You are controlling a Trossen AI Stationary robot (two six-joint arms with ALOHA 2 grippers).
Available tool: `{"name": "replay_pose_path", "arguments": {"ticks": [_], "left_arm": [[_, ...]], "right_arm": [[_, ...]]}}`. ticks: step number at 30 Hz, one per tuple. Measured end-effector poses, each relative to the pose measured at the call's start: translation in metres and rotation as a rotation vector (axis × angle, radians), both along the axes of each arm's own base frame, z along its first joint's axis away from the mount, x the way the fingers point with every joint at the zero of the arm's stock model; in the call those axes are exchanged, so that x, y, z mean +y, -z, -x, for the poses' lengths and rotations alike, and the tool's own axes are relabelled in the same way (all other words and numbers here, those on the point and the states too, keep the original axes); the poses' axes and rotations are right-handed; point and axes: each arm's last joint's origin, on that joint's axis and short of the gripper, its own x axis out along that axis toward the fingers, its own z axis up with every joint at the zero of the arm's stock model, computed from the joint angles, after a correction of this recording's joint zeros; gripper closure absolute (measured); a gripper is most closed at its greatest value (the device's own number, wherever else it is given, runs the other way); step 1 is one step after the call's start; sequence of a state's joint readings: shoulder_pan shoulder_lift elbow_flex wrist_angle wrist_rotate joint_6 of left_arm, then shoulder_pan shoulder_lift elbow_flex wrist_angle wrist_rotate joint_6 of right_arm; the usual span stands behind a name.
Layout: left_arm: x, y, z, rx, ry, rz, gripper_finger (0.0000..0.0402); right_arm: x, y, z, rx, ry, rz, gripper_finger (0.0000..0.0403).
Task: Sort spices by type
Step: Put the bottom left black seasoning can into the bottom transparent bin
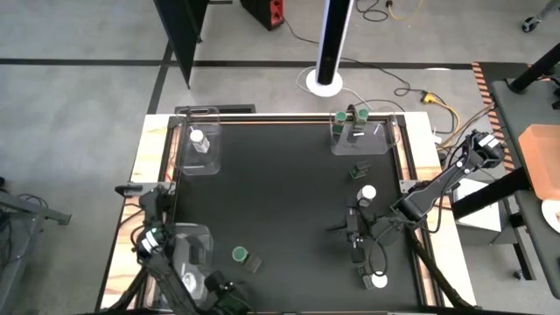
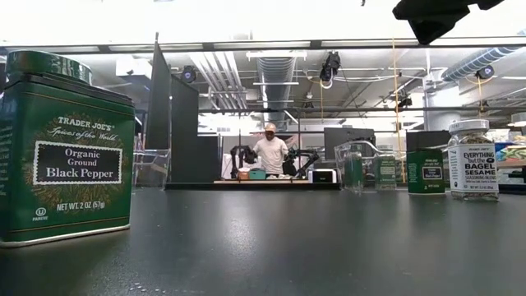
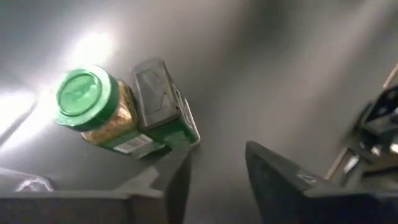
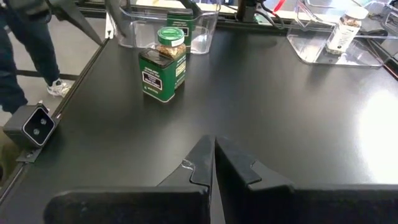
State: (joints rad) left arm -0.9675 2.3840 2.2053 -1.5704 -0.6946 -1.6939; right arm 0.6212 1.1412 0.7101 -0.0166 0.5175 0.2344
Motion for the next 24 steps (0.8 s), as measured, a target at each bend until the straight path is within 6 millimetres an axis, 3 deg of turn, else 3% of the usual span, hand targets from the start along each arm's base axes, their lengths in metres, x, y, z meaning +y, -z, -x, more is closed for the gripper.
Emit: {"name": "replay_pose_path", "arguments": {"ticks": [6, 11, 16, 24], "left_arm": [[0.008, 0.026, 0.006, 0.003, -0.058, -0.068, 0.0182], [0.016, 0.047, 0.012, 0.009, -0.149, -0.085, 0.0145], [0.018, 0.062, 0.013, -0.017, -0.171, -0.071, 0.0136], [0.021, 0.069, 0.013, -0.089, -0.122, -0.134, 0.0151]], "right_arm": [[0.000, 0.000, 0.000, 0.000, 0.000, 0.001, 0.0394], [0.000, 0.000, 0.000, 0.000, 0.000, -0.001, 0.0394], [0.000, 0.000, 0.000, -0.001, 0.002, 0.000, 0.0394], [0.000, 0.000, 0.000, -0.003, 0.009, 0.002, 0.0394]]}}
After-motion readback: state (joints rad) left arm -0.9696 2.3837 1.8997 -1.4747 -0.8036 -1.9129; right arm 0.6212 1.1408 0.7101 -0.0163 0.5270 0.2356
